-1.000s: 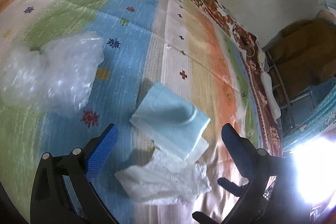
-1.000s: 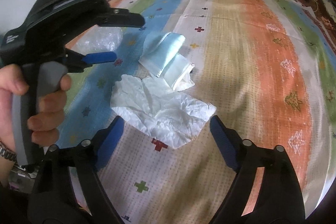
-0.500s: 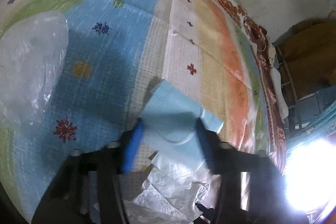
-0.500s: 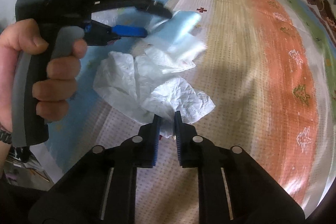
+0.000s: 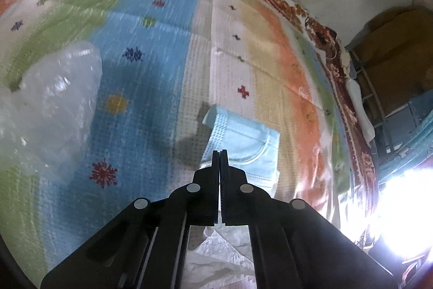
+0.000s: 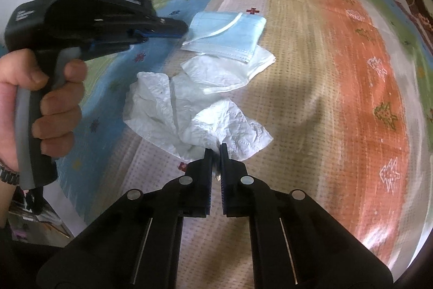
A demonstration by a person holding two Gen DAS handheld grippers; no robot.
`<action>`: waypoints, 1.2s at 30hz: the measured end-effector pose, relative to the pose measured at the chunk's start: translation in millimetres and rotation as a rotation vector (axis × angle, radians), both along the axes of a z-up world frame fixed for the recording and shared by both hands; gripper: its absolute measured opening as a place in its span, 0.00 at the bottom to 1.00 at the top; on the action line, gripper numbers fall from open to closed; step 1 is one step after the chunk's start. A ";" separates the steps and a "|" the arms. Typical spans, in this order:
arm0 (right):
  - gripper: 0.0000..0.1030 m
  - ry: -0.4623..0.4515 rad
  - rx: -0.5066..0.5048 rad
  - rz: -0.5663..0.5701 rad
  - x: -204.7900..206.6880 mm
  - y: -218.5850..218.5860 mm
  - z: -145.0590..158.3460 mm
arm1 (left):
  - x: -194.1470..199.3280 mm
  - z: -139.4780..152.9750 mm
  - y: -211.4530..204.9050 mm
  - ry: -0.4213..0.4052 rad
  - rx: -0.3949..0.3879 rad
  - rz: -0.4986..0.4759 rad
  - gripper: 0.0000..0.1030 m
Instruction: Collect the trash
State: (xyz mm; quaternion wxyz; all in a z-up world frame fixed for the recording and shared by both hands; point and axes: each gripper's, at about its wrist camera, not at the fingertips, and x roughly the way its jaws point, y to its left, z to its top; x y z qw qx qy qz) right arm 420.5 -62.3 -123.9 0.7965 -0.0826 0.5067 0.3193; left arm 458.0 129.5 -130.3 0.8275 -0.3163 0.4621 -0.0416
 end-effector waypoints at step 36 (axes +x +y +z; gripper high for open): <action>0.04 0.010 -0.028 -0.011 1.6 -5.0 2.6 | -1.2 13.1 -16.2 -0.106 0.152 -0.071 0.01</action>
